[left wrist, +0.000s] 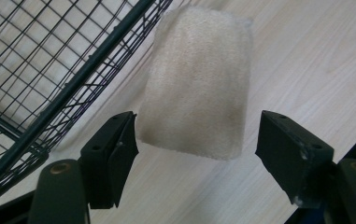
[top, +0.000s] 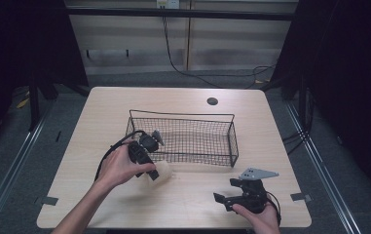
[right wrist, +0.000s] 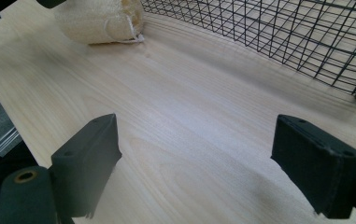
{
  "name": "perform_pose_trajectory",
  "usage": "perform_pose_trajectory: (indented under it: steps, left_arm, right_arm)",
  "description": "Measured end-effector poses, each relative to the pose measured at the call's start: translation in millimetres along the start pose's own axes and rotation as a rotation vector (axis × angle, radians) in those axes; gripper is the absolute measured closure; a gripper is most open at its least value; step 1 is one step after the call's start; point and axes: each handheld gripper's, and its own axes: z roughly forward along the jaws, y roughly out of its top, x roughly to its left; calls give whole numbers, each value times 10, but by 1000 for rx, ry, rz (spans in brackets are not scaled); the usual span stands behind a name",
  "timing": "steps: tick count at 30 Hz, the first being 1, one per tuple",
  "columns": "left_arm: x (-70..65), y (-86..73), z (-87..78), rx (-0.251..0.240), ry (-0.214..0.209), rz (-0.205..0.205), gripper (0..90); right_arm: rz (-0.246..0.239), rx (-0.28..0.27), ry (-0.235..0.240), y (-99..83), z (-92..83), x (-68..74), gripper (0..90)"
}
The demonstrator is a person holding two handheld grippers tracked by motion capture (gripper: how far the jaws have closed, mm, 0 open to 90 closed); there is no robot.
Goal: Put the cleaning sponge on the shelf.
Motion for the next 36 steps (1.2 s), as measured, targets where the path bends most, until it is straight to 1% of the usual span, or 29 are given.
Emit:
perform_pose_trajectory:
  steps: [3, 4, 5, 6, 9, 10, 12, 13, 15, 18, 23, 26, 27, 33, 34, 36]
  left_arm:
    - [-7, 20, 20, 0, -1, -1, 286]
    - [-10, 40, 44, 11, -6, 9, 281]
    - [-10, 40, 44, 11, -6, 9, 277]
    - [-14, 58, 78, 31, 0, 9, 272]
    - [-21, 68, 101, 36, 6, 8, 243]
    - [-19, 82, 116, 45, 9, 11, 242]
    - [-40, 96, 161, 55, 16, 3, 241]
    - [-40, 107, 177, 71, 18, 15, 241]
    - [-49, 114, 200, 74, 25, 16, 242]
    - [-56, 132, 240, 83, 13, 14, 246]
    - [-74, 148, 289, 95, 14, 26, 242]
    - [-72, 164, 314, 101, 9, 24, 241]
    - [-76, 166, 327, 98, 14, 18, 240]
    - [-84, 172, 324, 94, 24, 22, 253]
    - [-99, 171, 322, 95, 36, 21, 255]
    - [-115, 166, 317, 98, 38, 15, 257]
  right_arm:
    - [-8, 0, 3, 1, 8, -1, 146]
    - [-2, 4, 2, 2, 8, 2, 146]
    - [-2, 3, 2, 1, 8, 2, 146]
    - [-4, 1, 3, 1, 9, 1, 146]
    - [-4, 1, 4, 0, 7, 0, 146]
    - [-5, 1, 3, 0, 7, 0, 146]
    - [-4, 2, 4, 2, 12, 1, 146]
    - [-4, 2, 5, 2, 13, 2, 146]
    - [-3, 3, 4, 3, 12, 5, 146]
    - [-3, 3, 6, 2, 10, 6, 146]
    - [-5, 2, 6, 1, 10, 2, 146]
    - [-5, 3, 5, 2, 11, 3, 146]
    - [-5, 4, 5, 2, 11, 3, 146]
    - [-4, 4, 3, 0, 8, 0, 146]
    - [-4, 5, 3, -1, 7, -1, 146]
    - [-4, 5, 2, -1, 7, -1, 147]
